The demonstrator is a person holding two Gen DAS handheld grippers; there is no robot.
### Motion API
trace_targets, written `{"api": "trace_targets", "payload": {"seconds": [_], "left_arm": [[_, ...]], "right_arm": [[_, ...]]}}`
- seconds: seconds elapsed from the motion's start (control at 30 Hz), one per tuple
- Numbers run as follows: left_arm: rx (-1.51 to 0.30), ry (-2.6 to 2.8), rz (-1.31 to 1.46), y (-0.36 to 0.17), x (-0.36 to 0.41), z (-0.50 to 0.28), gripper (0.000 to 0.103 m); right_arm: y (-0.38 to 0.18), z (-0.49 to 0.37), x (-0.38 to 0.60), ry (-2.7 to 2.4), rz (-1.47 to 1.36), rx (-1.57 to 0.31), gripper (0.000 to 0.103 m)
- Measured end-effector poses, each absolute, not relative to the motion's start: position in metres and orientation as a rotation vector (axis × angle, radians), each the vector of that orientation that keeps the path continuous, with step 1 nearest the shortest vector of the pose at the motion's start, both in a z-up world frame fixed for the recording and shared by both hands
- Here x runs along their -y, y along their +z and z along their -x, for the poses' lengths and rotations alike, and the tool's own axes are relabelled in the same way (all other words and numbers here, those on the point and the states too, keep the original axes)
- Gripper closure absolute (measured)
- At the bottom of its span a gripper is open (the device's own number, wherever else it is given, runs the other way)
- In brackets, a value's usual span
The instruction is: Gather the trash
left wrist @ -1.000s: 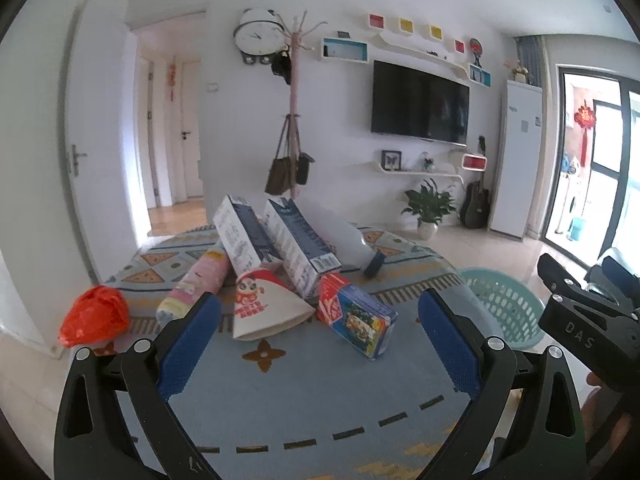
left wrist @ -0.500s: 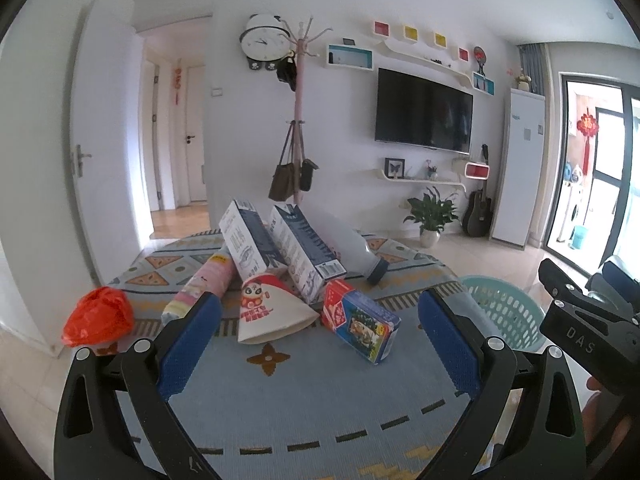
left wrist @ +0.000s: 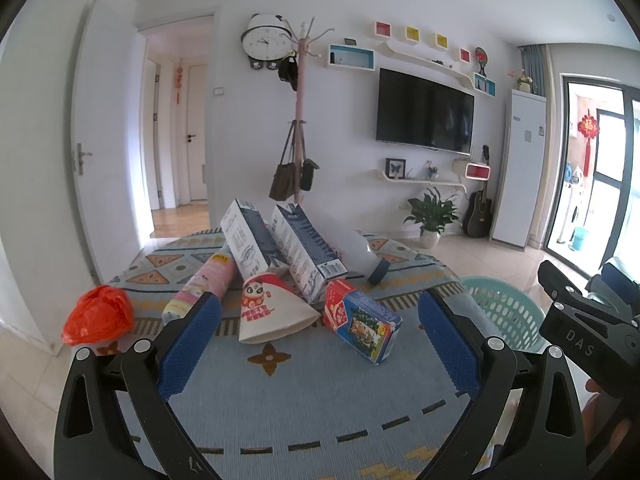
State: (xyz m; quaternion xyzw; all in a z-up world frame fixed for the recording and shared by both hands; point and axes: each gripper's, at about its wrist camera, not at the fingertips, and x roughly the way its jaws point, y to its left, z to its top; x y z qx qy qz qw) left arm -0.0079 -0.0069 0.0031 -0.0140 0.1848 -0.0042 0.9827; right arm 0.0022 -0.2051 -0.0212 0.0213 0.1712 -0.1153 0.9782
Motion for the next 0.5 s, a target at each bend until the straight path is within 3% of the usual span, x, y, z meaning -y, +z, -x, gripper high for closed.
{"api": "trace_targets", "payload": {"seconds": [0.5], "left_arm": [[-0.369, -0.029, 0.056, -0.0005, -0.0017, 0.0103, 0.007]], "right_arm": [[-0.0237, -0.0028, 0.2064, -0.228, -0.047, -0.359, 0.007]]}}
